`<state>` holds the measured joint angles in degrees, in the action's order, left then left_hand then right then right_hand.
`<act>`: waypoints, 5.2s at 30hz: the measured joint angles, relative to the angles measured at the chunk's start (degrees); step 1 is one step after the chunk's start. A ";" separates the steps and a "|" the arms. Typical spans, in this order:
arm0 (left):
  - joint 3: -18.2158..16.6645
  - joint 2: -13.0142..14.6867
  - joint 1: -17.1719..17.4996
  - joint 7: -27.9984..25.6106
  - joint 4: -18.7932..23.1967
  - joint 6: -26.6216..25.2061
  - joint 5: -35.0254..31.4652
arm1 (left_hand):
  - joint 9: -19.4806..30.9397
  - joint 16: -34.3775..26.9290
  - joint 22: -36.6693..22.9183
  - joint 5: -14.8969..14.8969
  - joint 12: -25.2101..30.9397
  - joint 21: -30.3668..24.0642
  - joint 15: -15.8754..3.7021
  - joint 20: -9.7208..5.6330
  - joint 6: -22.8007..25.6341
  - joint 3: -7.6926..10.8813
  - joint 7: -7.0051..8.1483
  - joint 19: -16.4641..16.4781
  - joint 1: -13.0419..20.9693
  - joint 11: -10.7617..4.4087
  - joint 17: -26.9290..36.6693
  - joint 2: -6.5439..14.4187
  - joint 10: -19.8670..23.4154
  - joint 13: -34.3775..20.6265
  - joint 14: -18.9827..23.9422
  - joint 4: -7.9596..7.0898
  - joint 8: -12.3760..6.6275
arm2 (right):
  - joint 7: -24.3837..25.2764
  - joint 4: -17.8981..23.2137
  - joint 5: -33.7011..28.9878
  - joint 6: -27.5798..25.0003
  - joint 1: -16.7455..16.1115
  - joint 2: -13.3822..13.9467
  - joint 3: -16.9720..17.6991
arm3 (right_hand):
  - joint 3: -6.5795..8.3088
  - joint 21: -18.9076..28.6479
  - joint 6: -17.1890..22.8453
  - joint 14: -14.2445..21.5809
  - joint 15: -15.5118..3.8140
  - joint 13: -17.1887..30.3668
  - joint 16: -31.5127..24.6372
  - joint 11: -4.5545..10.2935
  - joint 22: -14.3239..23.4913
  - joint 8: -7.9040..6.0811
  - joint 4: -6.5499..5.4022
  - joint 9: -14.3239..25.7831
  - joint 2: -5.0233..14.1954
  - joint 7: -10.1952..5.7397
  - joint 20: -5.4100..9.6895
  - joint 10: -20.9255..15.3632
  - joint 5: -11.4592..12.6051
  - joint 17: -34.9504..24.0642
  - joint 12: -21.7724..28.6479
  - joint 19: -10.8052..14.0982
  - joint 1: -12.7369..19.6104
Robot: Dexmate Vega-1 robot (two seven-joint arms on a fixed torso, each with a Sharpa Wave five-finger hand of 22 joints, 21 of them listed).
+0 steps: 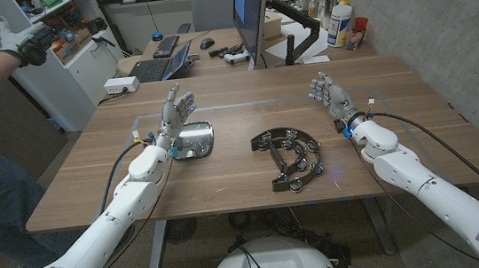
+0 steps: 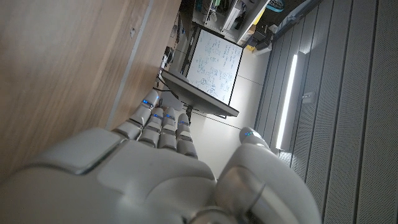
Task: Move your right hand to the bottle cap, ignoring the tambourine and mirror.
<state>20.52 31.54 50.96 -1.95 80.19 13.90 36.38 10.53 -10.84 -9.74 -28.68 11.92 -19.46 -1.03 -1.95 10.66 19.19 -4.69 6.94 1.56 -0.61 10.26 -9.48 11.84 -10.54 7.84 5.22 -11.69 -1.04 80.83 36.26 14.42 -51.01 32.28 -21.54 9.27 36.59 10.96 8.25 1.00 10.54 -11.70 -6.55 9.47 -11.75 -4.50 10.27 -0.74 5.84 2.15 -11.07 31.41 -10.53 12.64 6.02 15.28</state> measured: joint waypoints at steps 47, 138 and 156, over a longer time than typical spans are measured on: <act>0.27 1.94 2.25 -2.82 6.43 -2.11 -1.92 | -0.01 0.00 -0.27 -0.60 0.00 1.47 0.49 0.00 0.00 -1.05 0.00 -0.01 0.53 0.00 -0.01 0.53 0.00 0.01 0.07 0.22 0.00 | 2.32 9.96 -0.23 -0.95 -9.16 7.28 3.73 | -0.47 -1.22 0.52 1.38 0.02 -0.01 0.00 0.51 0.27 0.00 0.47 0.27 0.00 -0.52 -0.10 -1.53 0.44 0.01 0.44 1.73 0.00; -0.15 3.51 3.74 -1.69 7.66 -1.92 -1.82 | 0.27 0.00 -0.26 -1.76 -0.11 3.17 0.49 0.00 0.30 -2.31 0.30 -0.01 1.73 0.00 -0.01 1.28 -0.01 0.02 0.07 1.03 0.00 | 22.90 39.99 -8.66 -25.37 -29.80 19.74 14.52 | 0.02 -6.55 8.00 2.50 1.13 -0.01 0.90 5.33 0.25 -0.52 6.82 0.25 -1.87 -9.83 -0.73 -2.85 1.43 0.13 0.00 2.52 8.37; 0.22 3.55 3.79 -1.56 7.67 -1.91 -2.18 | 0.26 0.00 -0.26 -2.04 -0.11 3.61 0.49 0.00 0.30 -2.54 0.30 -0.01 1.73 0.00 -0.01 1.28 -0.01 0.02 0.07 1.26 0.00 | 25.71 45.08 -9.74 -32.68 -33.07 20.09 17.16 | 0.08 -7.36 7.99 2.39 0.62 -0.01 0.90 5.32 0.25 -0.51 7.35 0.25 -1.58 -9.82 -0.72 -2.85 1.43 0.13 0.00 2.52 9.28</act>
<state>20.74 35.08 54.75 -3.51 87.86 11.99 34.20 10.80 -10.83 -9.99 -30.73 11.81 -15.85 -0.54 -1.95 10.96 16.65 -4.39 6.93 3.29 -0.61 10.25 -8.20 11.83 -10.52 7.90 6.48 -11.69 24.67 125.91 26.52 -18.26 -84.08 52.36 -4.39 9.35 29.23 18.95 10.65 1.61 10.52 -10.80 -1.23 9.73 -12.26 2.85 10.51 -2.32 -3.99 1.43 -13.91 32.84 -10.40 12.64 8.54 24.56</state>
